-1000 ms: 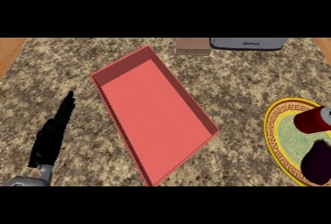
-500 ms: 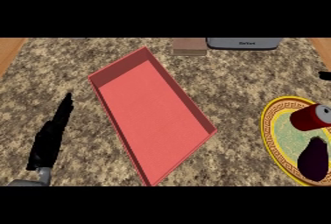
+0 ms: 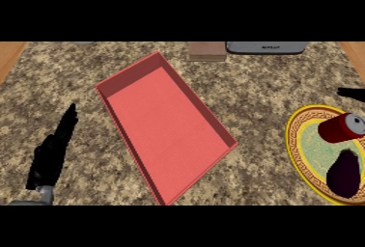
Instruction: Pick the can from the plate and place it in the cardboard box
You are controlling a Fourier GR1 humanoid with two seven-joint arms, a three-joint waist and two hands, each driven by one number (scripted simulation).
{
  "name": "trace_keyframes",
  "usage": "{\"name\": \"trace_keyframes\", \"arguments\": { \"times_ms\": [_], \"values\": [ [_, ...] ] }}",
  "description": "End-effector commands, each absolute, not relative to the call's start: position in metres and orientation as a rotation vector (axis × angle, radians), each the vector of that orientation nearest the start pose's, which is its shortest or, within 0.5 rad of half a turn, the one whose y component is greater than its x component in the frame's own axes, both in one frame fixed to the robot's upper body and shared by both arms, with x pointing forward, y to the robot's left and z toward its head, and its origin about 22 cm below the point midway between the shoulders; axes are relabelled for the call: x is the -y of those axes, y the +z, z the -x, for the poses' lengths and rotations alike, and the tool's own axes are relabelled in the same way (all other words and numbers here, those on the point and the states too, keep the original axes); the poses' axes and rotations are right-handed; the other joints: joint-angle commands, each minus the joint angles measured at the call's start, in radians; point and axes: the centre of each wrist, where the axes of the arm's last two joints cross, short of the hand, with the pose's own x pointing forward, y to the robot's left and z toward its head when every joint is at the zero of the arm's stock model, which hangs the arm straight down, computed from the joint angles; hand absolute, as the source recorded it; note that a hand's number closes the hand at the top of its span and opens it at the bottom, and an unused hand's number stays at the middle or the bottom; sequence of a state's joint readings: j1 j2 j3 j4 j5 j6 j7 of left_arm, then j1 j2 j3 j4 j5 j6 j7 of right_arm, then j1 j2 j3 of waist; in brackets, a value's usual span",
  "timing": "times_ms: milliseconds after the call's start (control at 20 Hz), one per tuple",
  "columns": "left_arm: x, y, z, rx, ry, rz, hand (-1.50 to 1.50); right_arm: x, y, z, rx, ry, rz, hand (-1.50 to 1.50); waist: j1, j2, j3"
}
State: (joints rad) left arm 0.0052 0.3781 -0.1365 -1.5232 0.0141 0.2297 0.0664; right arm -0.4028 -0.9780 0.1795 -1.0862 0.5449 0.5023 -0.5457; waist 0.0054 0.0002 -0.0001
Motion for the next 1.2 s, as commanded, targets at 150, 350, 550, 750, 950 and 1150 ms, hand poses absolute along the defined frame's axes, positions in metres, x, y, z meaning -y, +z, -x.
{"name": "trace_keyframes", "arguments": {
  "times_ms": [150,350,550,750,950,1150],
  "values": [
    [-0.268,-0.003,-0.242,1.426,-0.2,-0.377,0.0,0.451,0.122,-0.312,1.143,1.517,0.478,-1.5,-0.002,0.001,0.0],
    [-0.289,0.012,-0.238,1.446,-0.207,-0.366,0.0,0.442,0.126,-0.318,1.133,1.533,0.474,-1.5,0.0,0.0,0.0],
    [-0.292,-0.006,-0.256,1.442,-0.199,-0.365,0.0,0.449,0.109,-0.327,1.154,1.528,0.472,-1.5,0.003,0.003,0.0],
    [-0.286,0.011,-0.264,1.454,-0.179,-0.371,0.0,0.433,0.11,-0.314,1.152,1.522,0.478,-1.5,-0.008,-0.001,0.0],
    [-0.285,0.013,-0.24,1.44,-0.2,-0.374,0.0,0.434,0.101,-0.318,1.153,1.515,0.46,-1.5,-0.003,-0.001,0.0],
    [-0.288,0.016,-0.226,1.446,-0.197,-0.374,0.0,0.42,0.102,-0.336,1.153,1.51,0.472,-1.5,0.004,0.0,0.0]
  ]
}}
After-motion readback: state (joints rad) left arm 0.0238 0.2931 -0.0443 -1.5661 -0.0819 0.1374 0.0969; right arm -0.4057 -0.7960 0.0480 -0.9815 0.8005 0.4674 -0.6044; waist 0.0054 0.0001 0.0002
